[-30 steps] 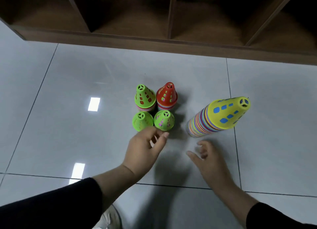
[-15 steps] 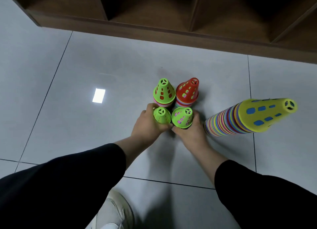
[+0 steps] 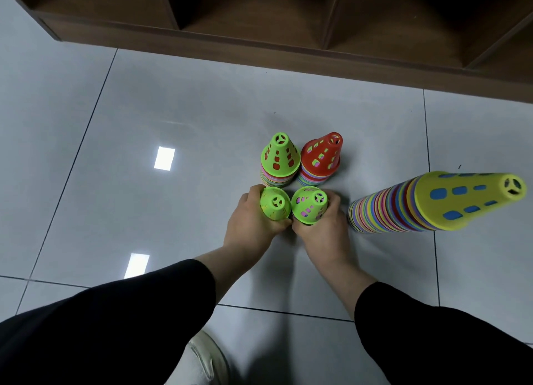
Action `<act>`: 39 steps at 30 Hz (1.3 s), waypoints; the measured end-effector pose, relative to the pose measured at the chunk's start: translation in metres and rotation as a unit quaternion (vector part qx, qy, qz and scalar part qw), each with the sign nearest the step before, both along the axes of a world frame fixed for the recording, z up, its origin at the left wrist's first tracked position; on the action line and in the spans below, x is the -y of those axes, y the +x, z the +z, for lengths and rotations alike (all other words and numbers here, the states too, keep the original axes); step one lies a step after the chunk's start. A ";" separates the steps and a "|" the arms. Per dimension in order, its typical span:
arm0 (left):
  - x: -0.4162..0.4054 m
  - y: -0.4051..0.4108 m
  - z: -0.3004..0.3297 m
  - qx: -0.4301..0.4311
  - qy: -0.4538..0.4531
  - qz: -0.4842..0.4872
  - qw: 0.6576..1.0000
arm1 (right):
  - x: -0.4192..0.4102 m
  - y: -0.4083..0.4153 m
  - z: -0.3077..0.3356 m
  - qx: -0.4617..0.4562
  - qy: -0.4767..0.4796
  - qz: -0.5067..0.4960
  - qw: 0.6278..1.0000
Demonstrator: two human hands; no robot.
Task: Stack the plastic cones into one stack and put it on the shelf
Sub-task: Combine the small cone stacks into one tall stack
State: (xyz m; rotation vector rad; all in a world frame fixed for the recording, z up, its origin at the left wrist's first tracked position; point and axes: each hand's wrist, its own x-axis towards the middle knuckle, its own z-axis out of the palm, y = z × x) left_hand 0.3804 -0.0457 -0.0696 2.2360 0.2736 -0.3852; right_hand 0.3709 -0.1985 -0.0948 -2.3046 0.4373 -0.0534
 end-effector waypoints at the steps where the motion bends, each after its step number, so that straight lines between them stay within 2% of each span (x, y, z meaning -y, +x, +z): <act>1: 0.000 0.000 0.000 0.000 -0.004 -0.001 1.000 | -0.001 -0.001 0.000 0.002 -0.001 0.001 1.000; 13: -0.018 -0.002 -0.006 0.018 -0.085 -0.008 0.996 | 0.006 -0.004 0.001 0.008 0.065 0.033 0.997; 23: -0.033 -0.003 0.003 -0.026 -0.208 0.041 0.977 | 0.002 -0.005 0.015 0.014 0.121 0.043 0.992; 29: -0.042 -0.008 0.007 -0.051 -0.237 0.033 0.970 | -0.003 -0.006 0.027 0.004 0.135 0.036 0.990; 35: -0.048 -0.020 0.029 -0.030 -0.293 0.065 0.953 | -0.008 -0.010 0.040 -0.004 0.174 0.041 0.984; 39: -0.051 -0.024 0.051 -0.002 -0.325 0.088 0.942 | -0.016 -0.006 0.062 0.029 0.212 0.039 0.976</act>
